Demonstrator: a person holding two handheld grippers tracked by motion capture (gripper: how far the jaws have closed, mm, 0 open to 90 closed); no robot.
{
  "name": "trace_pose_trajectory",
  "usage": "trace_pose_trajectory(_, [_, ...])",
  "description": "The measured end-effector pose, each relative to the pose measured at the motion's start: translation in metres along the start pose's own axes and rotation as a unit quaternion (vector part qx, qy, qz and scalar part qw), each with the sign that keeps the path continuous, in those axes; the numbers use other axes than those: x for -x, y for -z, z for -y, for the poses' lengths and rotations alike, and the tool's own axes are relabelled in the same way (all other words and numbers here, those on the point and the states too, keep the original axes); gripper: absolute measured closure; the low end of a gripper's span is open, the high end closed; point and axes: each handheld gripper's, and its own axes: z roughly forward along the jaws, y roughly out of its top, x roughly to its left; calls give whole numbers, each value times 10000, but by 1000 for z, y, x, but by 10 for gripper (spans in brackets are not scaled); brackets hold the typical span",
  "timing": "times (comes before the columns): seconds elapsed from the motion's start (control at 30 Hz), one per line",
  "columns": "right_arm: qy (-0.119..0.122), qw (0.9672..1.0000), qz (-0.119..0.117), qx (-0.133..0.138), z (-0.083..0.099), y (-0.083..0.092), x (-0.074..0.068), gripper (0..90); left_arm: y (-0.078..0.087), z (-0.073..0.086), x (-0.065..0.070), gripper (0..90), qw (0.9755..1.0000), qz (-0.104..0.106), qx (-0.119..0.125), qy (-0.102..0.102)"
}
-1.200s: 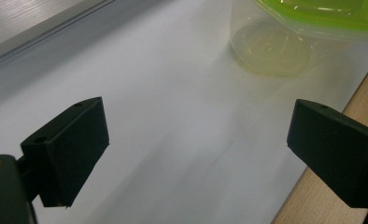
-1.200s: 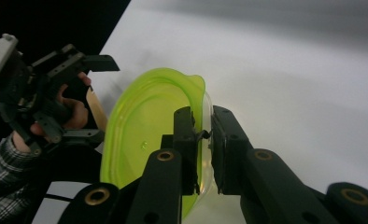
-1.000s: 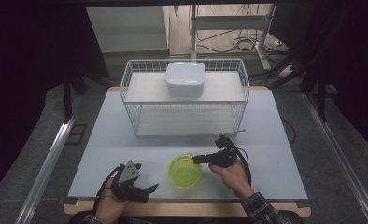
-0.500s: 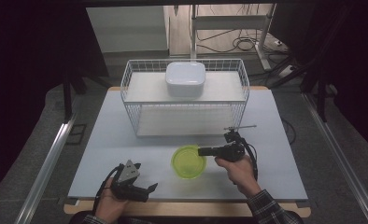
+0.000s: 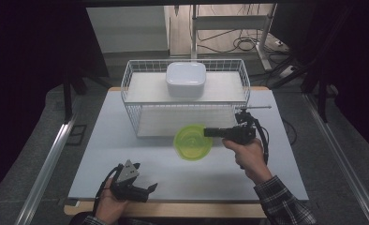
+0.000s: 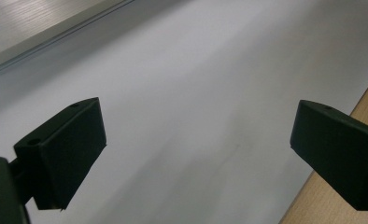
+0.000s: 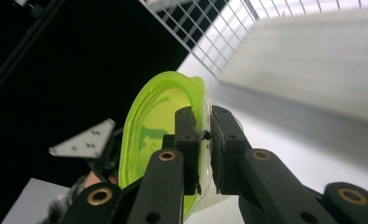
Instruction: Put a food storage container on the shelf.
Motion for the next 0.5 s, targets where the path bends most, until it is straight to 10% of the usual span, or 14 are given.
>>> trace_pose_trajectory(0.5, [27,9987,-201,463,-73,24,-31,824,-1,0,0,33,10000,43,-5,6])
